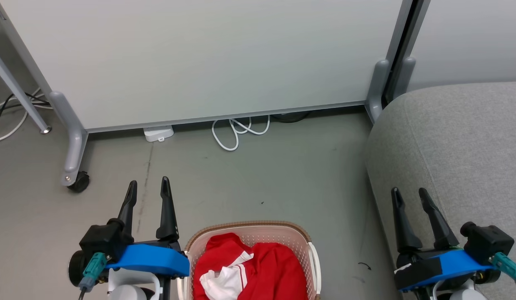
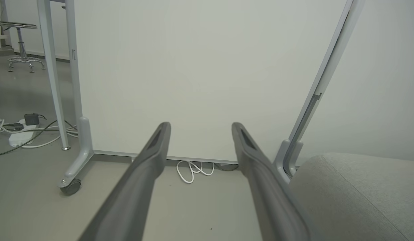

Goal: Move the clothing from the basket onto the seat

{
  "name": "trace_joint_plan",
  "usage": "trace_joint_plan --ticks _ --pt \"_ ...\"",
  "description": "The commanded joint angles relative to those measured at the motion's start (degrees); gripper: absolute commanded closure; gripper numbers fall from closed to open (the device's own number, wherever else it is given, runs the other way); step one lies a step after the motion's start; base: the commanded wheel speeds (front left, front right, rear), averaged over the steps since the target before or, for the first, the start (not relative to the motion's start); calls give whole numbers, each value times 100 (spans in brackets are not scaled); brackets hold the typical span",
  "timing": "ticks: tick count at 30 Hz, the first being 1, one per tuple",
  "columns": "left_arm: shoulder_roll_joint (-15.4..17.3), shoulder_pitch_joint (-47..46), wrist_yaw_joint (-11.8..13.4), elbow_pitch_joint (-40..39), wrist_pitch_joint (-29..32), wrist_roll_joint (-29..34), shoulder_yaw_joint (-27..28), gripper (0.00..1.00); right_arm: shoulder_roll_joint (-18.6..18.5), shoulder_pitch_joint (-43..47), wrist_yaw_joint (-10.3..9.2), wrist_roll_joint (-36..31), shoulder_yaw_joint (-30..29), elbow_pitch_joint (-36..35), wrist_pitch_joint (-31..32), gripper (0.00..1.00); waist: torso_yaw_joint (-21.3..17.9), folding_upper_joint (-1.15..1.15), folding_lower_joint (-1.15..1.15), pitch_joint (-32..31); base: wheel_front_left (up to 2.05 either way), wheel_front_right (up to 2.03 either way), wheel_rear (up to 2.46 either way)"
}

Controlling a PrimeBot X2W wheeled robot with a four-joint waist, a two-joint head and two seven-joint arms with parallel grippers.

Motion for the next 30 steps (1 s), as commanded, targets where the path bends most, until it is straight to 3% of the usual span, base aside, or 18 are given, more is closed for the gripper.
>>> trace_joint_plan --ticks 1,16,30 --pt "24 -117 23 -27 -52 161 -27 0 -43 -86 12 -172 16 -46 -56 0 2 0 0 5 0 0 0" --pt "21 -144 -6 54 -224 784 -144 0 -45 -91 13 -879 92 -54 -229 0 20 0 0 41 0 0 0" --pt "20 -192 -85 228 -360 942 -237 0 -47 -89 15 -1398 156 -22 -371 0 36 0 0 88 0 0 0"
